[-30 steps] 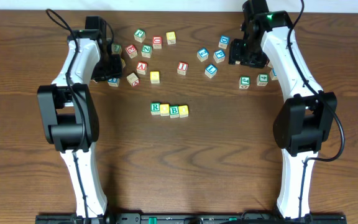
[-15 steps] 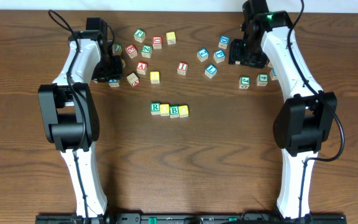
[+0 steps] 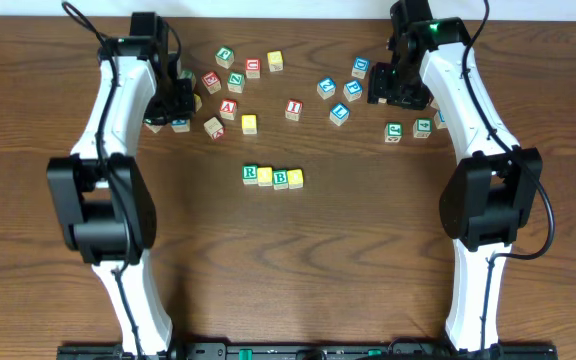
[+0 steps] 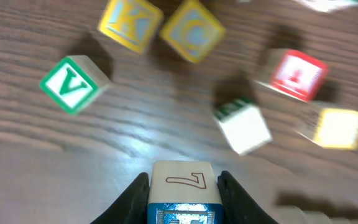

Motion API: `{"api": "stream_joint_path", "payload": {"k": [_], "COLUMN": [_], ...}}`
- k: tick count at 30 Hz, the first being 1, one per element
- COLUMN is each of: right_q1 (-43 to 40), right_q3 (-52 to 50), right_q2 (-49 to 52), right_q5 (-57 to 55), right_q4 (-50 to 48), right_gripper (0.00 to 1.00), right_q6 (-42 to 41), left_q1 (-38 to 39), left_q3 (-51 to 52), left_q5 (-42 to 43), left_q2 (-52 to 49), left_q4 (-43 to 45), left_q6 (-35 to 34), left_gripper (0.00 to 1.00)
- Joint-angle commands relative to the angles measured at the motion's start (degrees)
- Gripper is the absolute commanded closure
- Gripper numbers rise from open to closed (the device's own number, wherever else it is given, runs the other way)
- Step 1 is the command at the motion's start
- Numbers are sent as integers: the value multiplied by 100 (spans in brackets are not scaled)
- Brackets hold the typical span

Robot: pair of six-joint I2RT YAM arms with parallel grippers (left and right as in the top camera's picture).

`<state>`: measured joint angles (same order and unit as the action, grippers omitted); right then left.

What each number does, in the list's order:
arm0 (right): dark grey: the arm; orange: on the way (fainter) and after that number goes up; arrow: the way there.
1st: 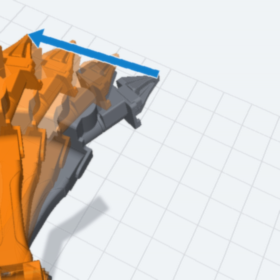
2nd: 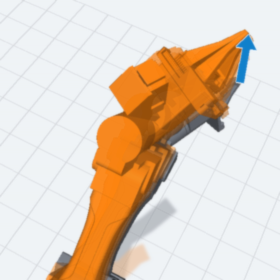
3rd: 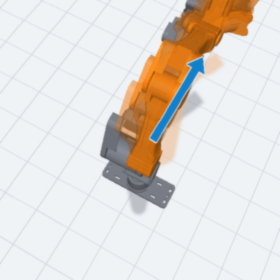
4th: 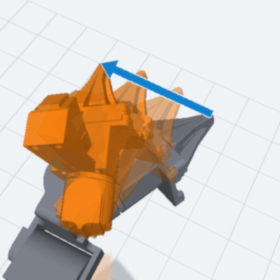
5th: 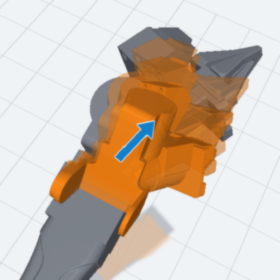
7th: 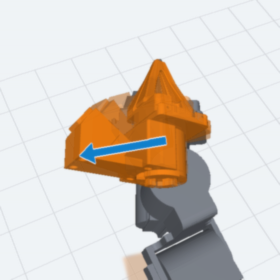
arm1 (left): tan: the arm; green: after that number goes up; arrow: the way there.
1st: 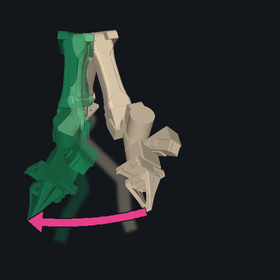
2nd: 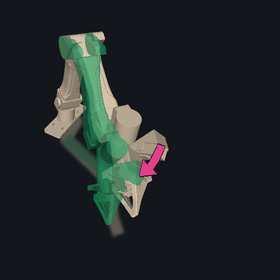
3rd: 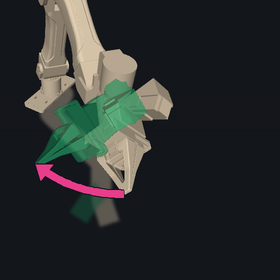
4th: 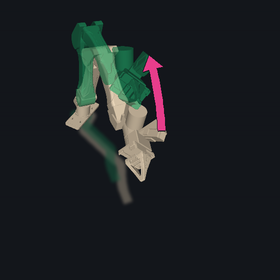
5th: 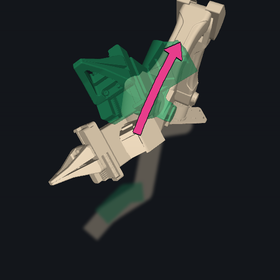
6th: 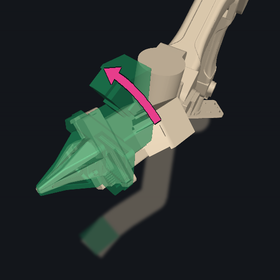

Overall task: Spell out ROBOT
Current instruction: 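Carry the blue T block and set it right of the second O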

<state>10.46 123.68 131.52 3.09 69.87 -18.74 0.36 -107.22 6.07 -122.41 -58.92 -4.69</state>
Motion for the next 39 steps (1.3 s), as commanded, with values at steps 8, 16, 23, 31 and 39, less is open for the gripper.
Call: {"api": "stream_joint_path", "payload": {"k": [8, 16, 23, 31, 39], "right_q1": [-59, -476, -872, -999, -999], "right_q3": [2, 2, 2, 2, 2], "right_q2": [7, 4, 7, 7, 7], "right_q5": [-166, -162, -140, -144, -142], "right_q4": [42, 46, 133, 278, 348], "right_gripper": [34, 34, 34, 34, 34], "right_q6": [83, 81, 83, 129, 190], "left_q1": [1421, 2485, 3329, 3939, 4151], "left_q3": [2, 2, 13, 13, 57], "left_q5": [39, 42, -203, -887, -1193], "left_q2": [227, 227, 210, 173, -70], "left_q4": [-254, -177, 146, 160, 160], "left_q6": [-850, -1725, -2157, -2846, -3193], "left_gripper": [72, 72, 71, 71, 71]}}
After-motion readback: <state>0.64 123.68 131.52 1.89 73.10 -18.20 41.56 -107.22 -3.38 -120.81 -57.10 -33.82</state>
